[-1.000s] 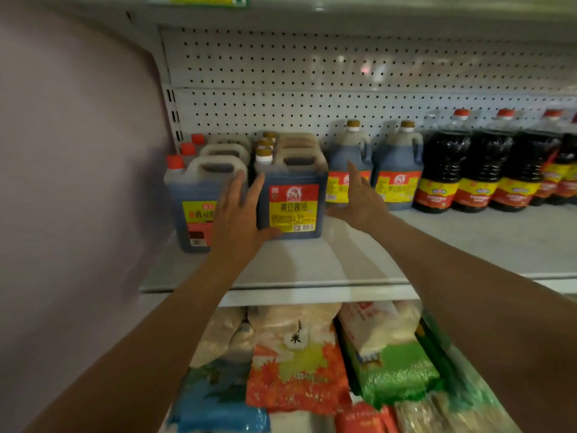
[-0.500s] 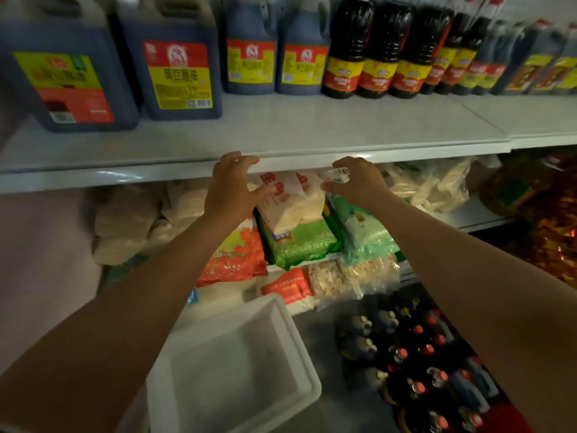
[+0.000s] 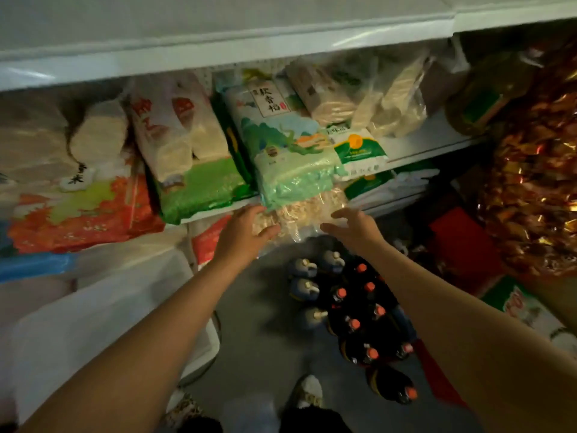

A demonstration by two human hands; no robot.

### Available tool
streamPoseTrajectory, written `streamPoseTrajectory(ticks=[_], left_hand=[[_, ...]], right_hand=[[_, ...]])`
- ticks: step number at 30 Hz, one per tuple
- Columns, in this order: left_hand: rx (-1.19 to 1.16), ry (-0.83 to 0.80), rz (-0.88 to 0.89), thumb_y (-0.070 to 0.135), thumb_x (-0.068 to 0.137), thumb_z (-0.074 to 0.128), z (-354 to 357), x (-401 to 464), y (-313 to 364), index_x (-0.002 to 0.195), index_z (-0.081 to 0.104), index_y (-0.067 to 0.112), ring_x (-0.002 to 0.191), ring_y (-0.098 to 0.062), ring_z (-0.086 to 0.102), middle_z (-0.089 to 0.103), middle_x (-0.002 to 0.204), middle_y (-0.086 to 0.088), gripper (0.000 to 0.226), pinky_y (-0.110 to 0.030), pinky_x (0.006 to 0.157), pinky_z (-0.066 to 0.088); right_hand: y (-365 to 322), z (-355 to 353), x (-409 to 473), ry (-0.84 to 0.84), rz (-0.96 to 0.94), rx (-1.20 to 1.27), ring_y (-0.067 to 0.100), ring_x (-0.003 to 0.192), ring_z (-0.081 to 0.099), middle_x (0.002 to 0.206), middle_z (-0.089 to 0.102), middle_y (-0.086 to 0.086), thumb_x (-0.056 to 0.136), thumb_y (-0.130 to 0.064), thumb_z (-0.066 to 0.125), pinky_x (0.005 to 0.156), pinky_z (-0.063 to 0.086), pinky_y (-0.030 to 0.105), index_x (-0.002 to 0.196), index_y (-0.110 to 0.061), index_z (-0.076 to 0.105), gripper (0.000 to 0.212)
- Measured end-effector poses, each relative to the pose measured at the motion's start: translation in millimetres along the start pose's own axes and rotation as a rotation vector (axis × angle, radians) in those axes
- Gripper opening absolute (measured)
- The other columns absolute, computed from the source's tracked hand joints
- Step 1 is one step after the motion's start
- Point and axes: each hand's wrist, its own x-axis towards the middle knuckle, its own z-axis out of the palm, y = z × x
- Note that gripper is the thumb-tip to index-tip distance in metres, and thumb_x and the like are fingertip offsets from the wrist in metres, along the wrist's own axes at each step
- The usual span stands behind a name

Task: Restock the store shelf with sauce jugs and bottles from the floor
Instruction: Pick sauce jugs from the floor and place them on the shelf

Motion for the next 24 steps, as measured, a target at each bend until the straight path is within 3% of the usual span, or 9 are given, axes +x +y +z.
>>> streamPoseTrajectory(ticks=[3,7,14,19,24], left_hand=[[-0.044,-0.092,-0.102,0.036,0.084,0.078,65.3,-18.1,-20.2,0.128,0.062,0.01,0.121,-0.029,0.058,0.064,0.129,-0.012,0.054,-0.026,0.095,0.039],[-0.079,-0.221,-0.232,0.039,0.086,0.075,126.8,-42.3,-60.0,0.133,0.059,0.016,0.13,-0.024,0.053,0.059,0.138,-0.008,0.055,-0.023,0.099,0.036],[-0.02,-0.404,-0.331,0.047,0.086,0.071,258.4,-46.9,-170.4,0.136,0.056,0.023,0.129,-0.021,0.053,0.059,0.14,-0.003,0.057,-0.025,0.098,0.038],[-0.085,-0.443,-0.379,0.047,0.084,0.073,375.7,-49.2,-258.7,0.138,0.055,0.029,0.131,-0.018,0.052,0.058,0.139,0.0,0.059,-0.027,0.101,0.04],[-0.201,-0.468,-0.349,0.047,0.076,0.08,485.9,-44.9,-341.0,0.143,0.045,0.038,0.137,-0.016,0.044,0.051,0.145,0.003,0.076,-0.033,0.11,0.04]], right_hand=[[61.0,20.1,-0.2,-0.105,0.069,-0.007,0.029,0.11,0.065,0.115,0.071,0.01,0.094,-0.043,0.068,0.086,0.047,0.033,0.121,-0.011,0.07,0.042],[131.3,65.9,-4.8,-0.167,0.184,0.06,0.021,0.096,0.065,0.108,0.068,0.004,0.094,-0.047,0.067,0.078,0.046,0.028,0.126,-0.014,0.067,0.046],[254.5,198.0,10.2,-0.156,0.354,0.22,0.02,0.104,0.067,0.114,0.072,0.003,0.092,-0.049,0.068,0.078,0.045,0.026,0.127,-0.017,0.068,0.048],[342.2,312.6,41.3,-0.153,0.363,0.325,0.022,0.13,0.055,0.137,0.062,0.003,0.096,-0.046,0.063,0.092,0.038,0.023,0.143,-0.018,0.056,0.056],[413.5,413.7,78.5,-0.01,0.29,0.542,0.017,0.142,0.043,0.152,0.049,0.0,0.098,-0.056,0.051,0.119,0.036,0.039,0.152,-0.025,0.042,0.063]])
